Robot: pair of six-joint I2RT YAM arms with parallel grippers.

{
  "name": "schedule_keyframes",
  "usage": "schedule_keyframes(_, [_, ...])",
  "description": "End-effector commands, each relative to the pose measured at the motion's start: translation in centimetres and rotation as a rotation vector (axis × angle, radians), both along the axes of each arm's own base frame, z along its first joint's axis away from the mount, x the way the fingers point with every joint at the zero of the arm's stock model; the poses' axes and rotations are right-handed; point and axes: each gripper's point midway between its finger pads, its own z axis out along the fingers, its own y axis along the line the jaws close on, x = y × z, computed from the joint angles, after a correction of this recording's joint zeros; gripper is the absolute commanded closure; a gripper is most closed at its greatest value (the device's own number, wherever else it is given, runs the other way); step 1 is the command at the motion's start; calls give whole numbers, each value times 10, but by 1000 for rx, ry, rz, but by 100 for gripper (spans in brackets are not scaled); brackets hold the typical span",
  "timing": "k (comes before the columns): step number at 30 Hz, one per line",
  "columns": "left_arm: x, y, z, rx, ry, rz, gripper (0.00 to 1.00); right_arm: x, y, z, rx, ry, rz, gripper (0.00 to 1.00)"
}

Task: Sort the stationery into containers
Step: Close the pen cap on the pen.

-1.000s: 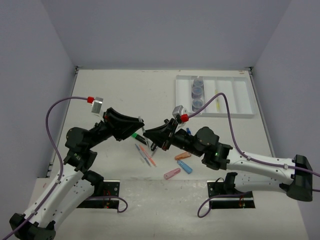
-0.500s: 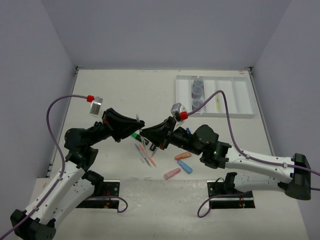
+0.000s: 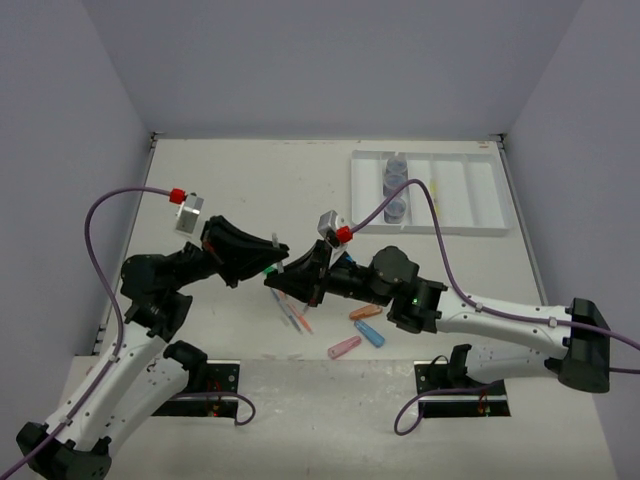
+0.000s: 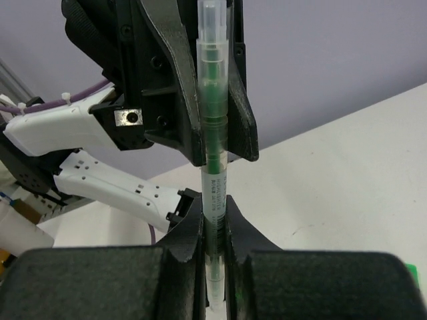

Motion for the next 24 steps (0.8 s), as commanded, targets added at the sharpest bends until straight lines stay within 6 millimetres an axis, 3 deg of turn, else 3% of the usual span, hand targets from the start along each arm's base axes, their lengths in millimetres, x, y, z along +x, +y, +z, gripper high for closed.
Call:
schedule_keyframes(1, [-11, 4, 25, 0, -125, 9, 67, -2, 3, 20, 31, -31, 23, 100])
schedule_keyframes(4, [-3, 8, 27, 32, -160, 92, 48, -2, 1, 21, 26, -32, 18, 100])
schedule_keyframes(7, [3, 13, 36, 53, -187, 157, 20, -3, 2, 19, 8, -34, 26, 100])
schedule_keyframes(10, [5, 15, 46, 52, -201, 176, 15, -6, 3, 17, 0, -33, 43, 100])
schedule_keyframes(13, [20, 14, 43, 75, -155, 221, 18, -8, 2, 17, -1, -38, 56, 100])
schedule_keyframes(20, [26, 7, 41, 91, -114, 186, 43, -5, -1, 21, 3, -47, 36, 100])
schedule_keyframes(24, [19, 2, 35, 87, -93, 124, 66, -2, -4, 25, 10, -53, 11, 100])
